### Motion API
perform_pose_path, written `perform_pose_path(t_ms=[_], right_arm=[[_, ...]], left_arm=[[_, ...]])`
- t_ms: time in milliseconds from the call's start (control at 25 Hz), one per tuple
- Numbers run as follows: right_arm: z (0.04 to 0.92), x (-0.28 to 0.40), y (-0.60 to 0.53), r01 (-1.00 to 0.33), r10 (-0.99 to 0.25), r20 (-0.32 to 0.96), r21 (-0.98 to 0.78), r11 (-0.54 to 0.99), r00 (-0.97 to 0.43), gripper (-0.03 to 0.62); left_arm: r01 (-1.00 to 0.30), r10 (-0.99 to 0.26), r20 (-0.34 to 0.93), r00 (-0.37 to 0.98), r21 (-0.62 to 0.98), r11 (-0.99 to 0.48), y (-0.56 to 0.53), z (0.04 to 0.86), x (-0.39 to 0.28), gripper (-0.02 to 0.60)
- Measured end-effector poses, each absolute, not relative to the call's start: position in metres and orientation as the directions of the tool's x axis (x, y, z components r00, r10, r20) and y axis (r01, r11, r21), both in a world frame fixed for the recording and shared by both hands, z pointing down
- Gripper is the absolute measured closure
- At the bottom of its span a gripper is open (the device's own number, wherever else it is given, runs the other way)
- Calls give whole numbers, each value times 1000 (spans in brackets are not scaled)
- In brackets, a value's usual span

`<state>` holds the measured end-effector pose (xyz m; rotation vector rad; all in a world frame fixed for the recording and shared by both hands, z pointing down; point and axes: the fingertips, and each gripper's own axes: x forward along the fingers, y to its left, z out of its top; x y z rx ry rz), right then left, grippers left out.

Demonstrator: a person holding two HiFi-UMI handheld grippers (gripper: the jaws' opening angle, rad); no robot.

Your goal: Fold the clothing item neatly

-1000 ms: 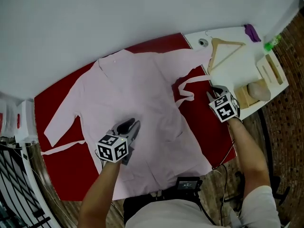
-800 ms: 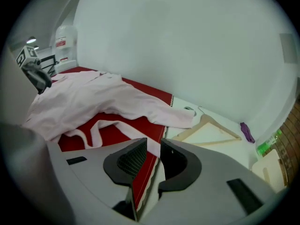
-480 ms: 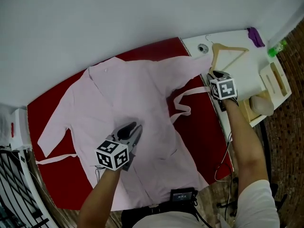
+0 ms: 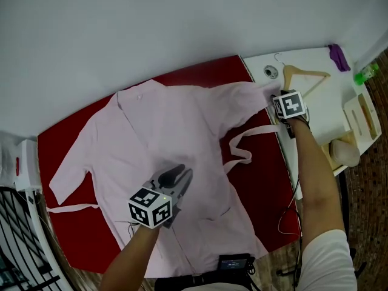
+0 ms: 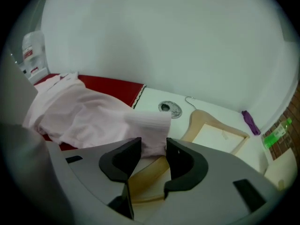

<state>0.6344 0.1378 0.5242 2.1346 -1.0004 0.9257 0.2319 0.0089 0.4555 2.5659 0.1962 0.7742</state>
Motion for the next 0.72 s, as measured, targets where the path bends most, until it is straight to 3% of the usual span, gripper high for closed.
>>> perform_pose_path(t_ms=[120,200,240,720], right_arm=[[522,639,137,-790,-402,783,176,-588,474,430],[520,637,139,-793,-398,787,181,-581,471,522],[519,636,139,-798,-401,786,186,-574,471,530],[482,620,126,-821,-524,663,260,-508,534,537]], left_arm=[[1,260,487,834,470,-883,7,456,234,494],[1,266,481,835,484,-875,7,456,236,494],[2,271,477,836,490,-872,8,455,237,494],[54,334,386,860,583,-811,12,440,313,494]])
